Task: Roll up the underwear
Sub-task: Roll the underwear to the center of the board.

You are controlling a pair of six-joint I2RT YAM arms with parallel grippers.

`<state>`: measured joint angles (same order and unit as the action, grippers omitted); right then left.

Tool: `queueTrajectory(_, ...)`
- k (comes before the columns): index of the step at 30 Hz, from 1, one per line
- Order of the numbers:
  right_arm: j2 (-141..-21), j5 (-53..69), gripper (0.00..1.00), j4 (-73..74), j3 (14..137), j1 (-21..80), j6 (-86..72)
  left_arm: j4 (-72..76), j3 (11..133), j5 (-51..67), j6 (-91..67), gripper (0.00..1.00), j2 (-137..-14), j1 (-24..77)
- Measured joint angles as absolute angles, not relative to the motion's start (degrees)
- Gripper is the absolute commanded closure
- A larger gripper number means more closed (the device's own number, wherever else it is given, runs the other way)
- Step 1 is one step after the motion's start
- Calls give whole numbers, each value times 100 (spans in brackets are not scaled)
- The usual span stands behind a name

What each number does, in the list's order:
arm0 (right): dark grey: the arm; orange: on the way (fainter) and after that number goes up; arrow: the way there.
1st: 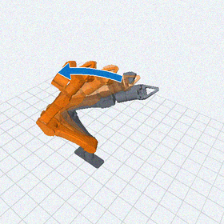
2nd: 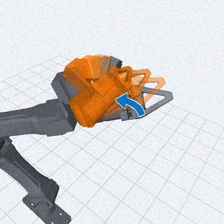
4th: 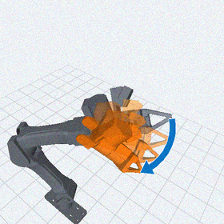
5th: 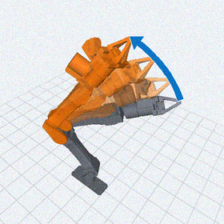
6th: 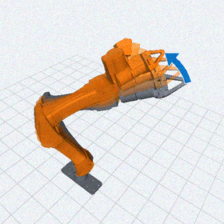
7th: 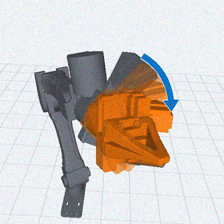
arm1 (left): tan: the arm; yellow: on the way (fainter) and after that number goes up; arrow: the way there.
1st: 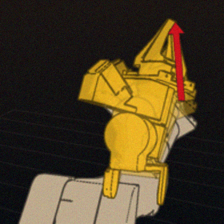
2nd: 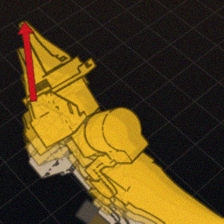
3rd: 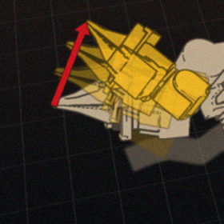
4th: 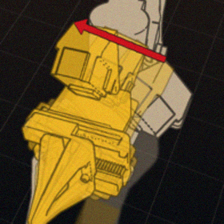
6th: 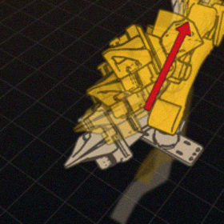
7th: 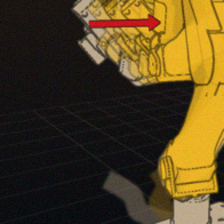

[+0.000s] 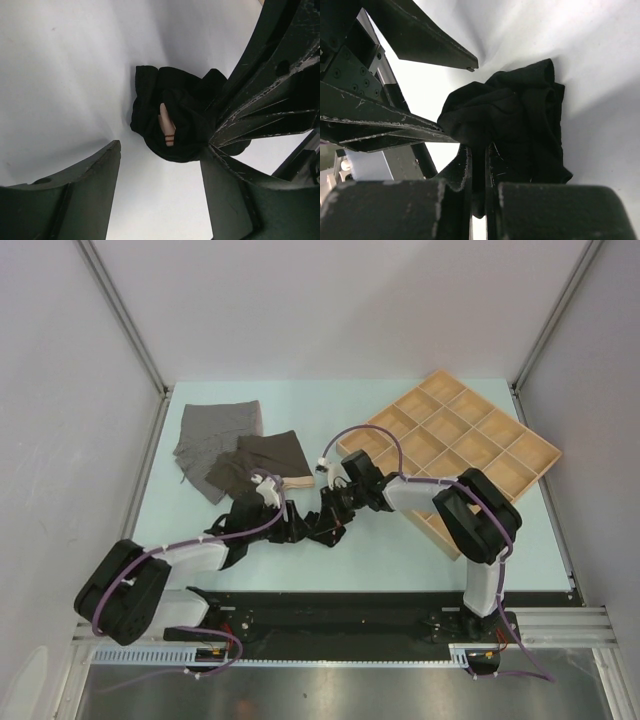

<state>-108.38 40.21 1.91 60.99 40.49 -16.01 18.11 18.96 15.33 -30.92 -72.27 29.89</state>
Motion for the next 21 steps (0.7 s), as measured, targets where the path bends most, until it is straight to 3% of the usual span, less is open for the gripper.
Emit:
queueTrajectory(4,-10934,4141,100,242,6160,3992,-1592,2117,1933,1608,-3094,42,-7513,2998)
queueTrajectory(7,-10958,4139,100,338,6219,3953,-1564,2357,1981,1715,-3105,55,-7721,3000)
queueTrajectory(8,-10978,4136,99,370,6252,3944,-1544,2438,1999,1750,-3100,64,-7778,3009)
queueTrajectory(11,-11015,4125,88,469,6331,3924,-1514,2609,2049,1874,-3098,83,-7894,3026)
queueTrajectory(12,-11015,4088,81,515,6357,3920,-1492,2630,2088,1892,-3094,85,-7933,3037)
queueTrajectory(14,-11015,4032,70,596,6416,3909,-1466,2641,2178,1918,-3089,87,-8029,3041)
queueTrajectory(16,-11015,3975,53,655,6466,3903,-1424,2644,2261,1931,-3074,89,-8119,3041)
queueTrajectory(21,-10910,4049,37,749,6523,3948,-1319,2696,2338,1881,-2991,91,-8232,3044)
